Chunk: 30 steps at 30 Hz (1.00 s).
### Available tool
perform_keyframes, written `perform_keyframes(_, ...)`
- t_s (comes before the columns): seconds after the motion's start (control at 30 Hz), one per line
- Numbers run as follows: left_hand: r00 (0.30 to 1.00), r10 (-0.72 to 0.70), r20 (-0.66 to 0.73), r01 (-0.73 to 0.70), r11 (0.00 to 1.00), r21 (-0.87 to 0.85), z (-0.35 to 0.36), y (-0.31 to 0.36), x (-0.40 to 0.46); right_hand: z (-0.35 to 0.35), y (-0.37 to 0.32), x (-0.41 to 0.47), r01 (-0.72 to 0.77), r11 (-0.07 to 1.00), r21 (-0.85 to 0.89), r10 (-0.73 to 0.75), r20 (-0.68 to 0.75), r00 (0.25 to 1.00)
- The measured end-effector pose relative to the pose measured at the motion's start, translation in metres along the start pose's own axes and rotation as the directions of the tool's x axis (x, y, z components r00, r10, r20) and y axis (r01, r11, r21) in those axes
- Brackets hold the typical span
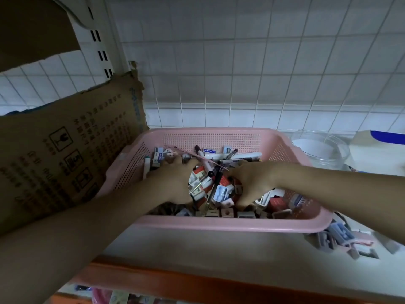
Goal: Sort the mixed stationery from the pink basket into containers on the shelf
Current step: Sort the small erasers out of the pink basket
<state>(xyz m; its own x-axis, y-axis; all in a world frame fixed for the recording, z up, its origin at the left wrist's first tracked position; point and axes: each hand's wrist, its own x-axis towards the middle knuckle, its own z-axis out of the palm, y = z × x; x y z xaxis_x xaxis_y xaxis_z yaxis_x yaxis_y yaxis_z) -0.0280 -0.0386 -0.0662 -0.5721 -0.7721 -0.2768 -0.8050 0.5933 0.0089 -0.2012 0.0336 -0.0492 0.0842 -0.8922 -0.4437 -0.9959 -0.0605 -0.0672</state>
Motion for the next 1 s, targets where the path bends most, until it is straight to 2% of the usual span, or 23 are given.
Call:
perform_keyframes(0.17, 0.995, -0.019, -0.094, 0.032, 0.989, 0.142, 0.009, 0.009, 0.0, 0.024, -0.005, 0.007, -0.112, 0.991, -0.068, 0.101, -0.15, 0.984)
perform_keyframes(0.27, 0.988, 0.019, -0.155, -0.001, 0.993, 0.115, 0.011, 0.006, 0.001, 0.024, -0.003, 0.005, -0.083, 0.995, -0.063, 0.069, -0.198, 0.978)
perform_keyframes(0.3, 0.985, 0.029, -0.169, -0.016, 0.997, 0.078, 0.011, 0.002, 0.001, 0.021, 0.0, 0.001, -0.045, 0.999, -0.031, 0.038, -0.2, 0.979)
perform_keyframes(0.4, 0.98, 0.037, -0.194, -0.047, 0.998, -0.045, 0.008, -0.009, 0.004, 0.01, 0.013, -0.011, 0.084, 0.971, 0.223, -0.033, -0.222, 0.974)
perform_keyframes(0.47, 0.988, 0.012, -0.155, -0.027, 0.995, -0.098, 0.003, -0.011, 0.005, 0.005, 0.017, -0.013, 0.084, 0.947, 0.31, -0.03, -0.178, 0.984)
perform_keyframes(0.5, 0.993, 0.009, -0.116, -0.019, 0.996, -0.088, 0.002, -0.008, 0.005, 0.004, 0.015, -0.013, 0.062, 0.956, 0.286, -0.03, -0.116, 0.993)
perform_keyframes(0.57, 0.999, 0.005, -0.045, -0.006, 1.0, -0.003, -0.001, 0.0, 0.005, 0.004, 0.007, -0.007, 0.013, 0.992, 0.125, -0.013, -0.002, 1.0)
perform_keyframes(0.6, 1.0, 0.002, -0.024, -0.001, 0.999, 0.036, -0.002, 0.003, 0.005, 0.004, 0.003, -0.003, 0.001, 0.997, 0.076, -0.002, 0.009, 1.0)
perform_keyframes(0.67, 1.0, -0.013, -0.004, 0.014, 0.999, 0.046, -0.002, 0.006, 0.007, 0.002, -0.003, 0.002, -0.007, 0.995, 0.099, 0.008, -0.012, 1.0)
perform_keyframes(0.83, 0.998, -0.064, 0.003, 0.064, 0.995, -0.079, 0.0, 0.0, 0.007, 0.008, 0.001, 0.003, 0.002, 0.977, 0.215, 0.016, -0.083, 0.996)
perform_keyframes(1.0, 0.987, -0.066, -0.145, 0.022, 0.957, -0.288, -0.003, -0.002, -0.002, 0.005, 0.006, -0.005, 0.087, 0.867, 0.49, 0.012, -0.195, 0.981)
